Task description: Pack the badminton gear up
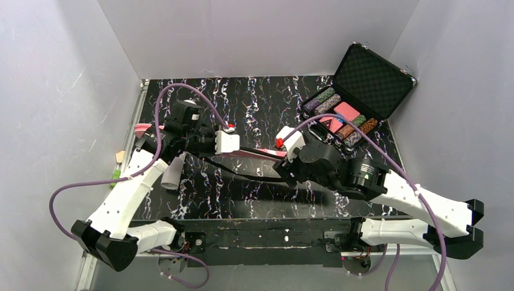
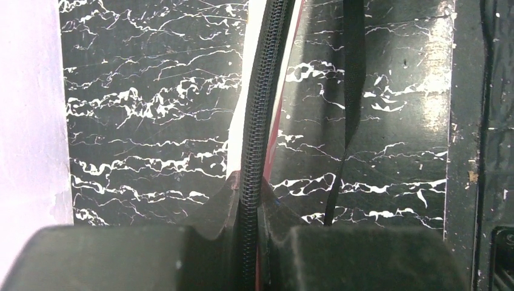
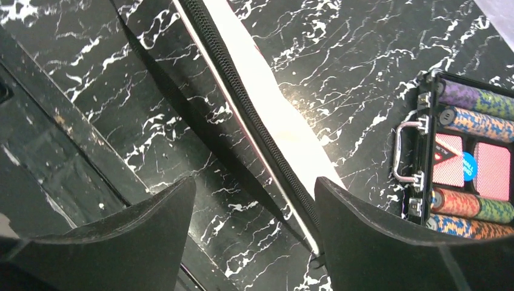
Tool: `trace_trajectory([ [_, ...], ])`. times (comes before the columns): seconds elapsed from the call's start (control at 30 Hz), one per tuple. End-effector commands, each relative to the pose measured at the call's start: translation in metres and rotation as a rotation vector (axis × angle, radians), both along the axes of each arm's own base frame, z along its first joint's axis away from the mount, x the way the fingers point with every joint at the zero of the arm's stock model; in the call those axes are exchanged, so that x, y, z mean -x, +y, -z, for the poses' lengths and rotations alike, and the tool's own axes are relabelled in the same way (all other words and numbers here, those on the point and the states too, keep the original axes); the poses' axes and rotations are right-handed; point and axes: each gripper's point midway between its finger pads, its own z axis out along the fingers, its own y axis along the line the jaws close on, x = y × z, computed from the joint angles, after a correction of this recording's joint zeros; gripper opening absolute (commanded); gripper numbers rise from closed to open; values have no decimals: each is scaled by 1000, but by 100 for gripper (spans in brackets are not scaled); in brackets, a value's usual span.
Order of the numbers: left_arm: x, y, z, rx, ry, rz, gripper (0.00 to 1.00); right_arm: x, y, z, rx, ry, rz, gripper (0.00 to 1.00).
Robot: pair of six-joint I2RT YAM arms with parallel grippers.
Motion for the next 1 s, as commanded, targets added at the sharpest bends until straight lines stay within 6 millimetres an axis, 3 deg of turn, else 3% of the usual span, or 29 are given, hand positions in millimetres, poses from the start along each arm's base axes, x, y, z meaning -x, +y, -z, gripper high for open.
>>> trace_trajectory([
  [0.0,9,-8,-46,91,-125,78,0,7,12,-10,-36,4,-162,79],
  [0.17,18,-7,-50,96,-131,105,0,11,16,-3,-29,71,-228,78],
  [0.3,21,-8,-59,116,-137,106,0,18,21,15,0,132,-270,76],
  [0.4,28,-8,-70,134,-139,113,0,7,22,26,26,112,-234,69],
  [0.47,32,-6,-71,132,-131,119,0,4,25,22,24,103,-235,41],
  [0.5,35,-6,-72,137,-129,120,0,2,23,18,26,93,-222,17],
  [0.53,35,-6,-71,138,-127,120,0,1,22,15,22,89,-215,4],
  [0.6,33,-7,-67,137,-111,115,0,-4,15,4,9,57,-175,1],
  [0.63,31,-10,-63,140,-89,107,12,-4,13,-3,-7,43,-167,1],
  [0.7,32,-19,-60,167,-24,106,48,-3,13,-15,-31,37,-167,1],
  [0.73,35,-23,-59,181,1,114,57,-2,15,-18,-39,37,-172,1],
  [0.83,43,-41,-56,218,56,145,67,1,20,-27,-60,45,-191,1],
  [0.97,51,-64,-54,241,102,193,70,6,25,-31,-58,53,-202,1],
])
